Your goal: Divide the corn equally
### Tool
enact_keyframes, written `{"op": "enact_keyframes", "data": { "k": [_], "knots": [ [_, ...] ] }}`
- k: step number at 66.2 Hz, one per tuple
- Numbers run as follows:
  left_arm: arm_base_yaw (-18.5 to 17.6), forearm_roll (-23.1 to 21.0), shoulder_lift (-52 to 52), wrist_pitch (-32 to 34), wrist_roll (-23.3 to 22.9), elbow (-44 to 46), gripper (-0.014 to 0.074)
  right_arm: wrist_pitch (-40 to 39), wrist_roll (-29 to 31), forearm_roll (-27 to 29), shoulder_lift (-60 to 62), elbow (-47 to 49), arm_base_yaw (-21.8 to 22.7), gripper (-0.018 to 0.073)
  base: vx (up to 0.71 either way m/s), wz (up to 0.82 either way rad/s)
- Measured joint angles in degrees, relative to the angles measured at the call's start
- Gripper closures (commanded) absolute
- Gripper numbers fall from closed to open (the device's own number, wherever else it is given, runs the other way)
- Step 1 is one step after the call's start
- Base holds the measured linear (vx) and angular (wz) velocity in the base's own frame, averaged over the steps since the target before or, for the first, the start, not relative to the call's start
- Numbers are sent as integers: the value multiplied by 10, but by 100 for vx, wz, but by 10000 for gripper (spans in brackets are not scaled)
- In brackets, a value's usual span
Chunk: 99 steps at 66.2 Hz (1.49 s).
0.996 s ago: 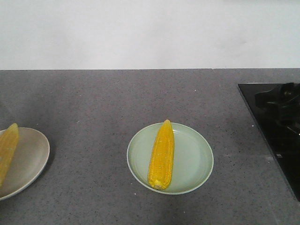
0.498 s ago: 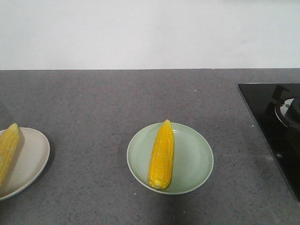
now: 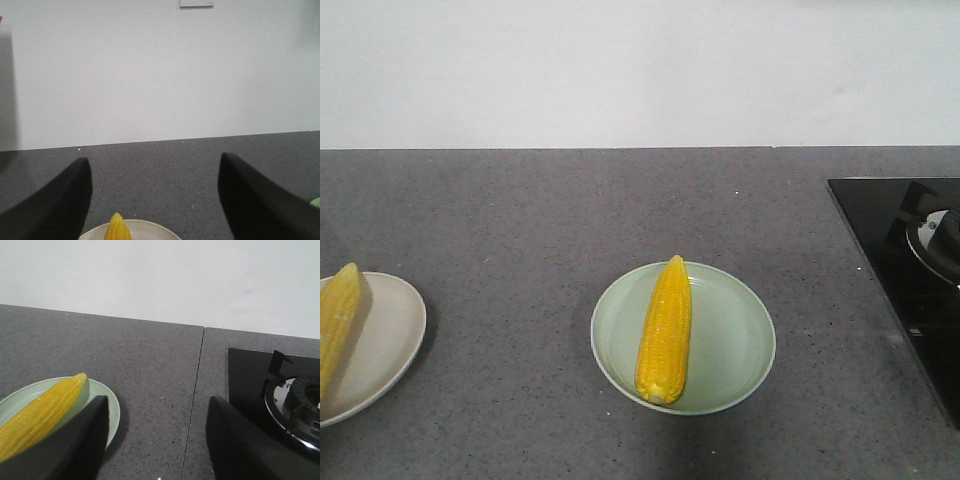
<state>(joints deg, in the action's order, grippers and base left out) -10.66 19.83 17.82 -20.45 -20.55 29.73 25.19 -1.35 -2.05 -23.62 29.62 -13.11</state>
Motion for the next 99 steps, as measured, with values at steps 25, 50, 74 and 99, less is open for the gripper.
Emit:
{"op": "enact_keyframes", "data": {
  "k": [25, 50, 74, 99],
  "knots": [
    [0, 0, 0, -1, 0, 0, 604, 0, 2, 0, 0, -1, 0, 570, 0, 0],
    [0, 0, 0, -4, 0, 0, 603, 0, 2, 0, 0, -1, 0, 570, 0, 0],
    [0, 0, 0, -4, 0, 0, 603, 0, 3, 0, 0, -1, 0, 570, 0, 0],
    [0, -1, 0, 9, 1, -4, 603, 0, 3, 0, 0, -1, 0, 570, 0, 0]
  ]
}}
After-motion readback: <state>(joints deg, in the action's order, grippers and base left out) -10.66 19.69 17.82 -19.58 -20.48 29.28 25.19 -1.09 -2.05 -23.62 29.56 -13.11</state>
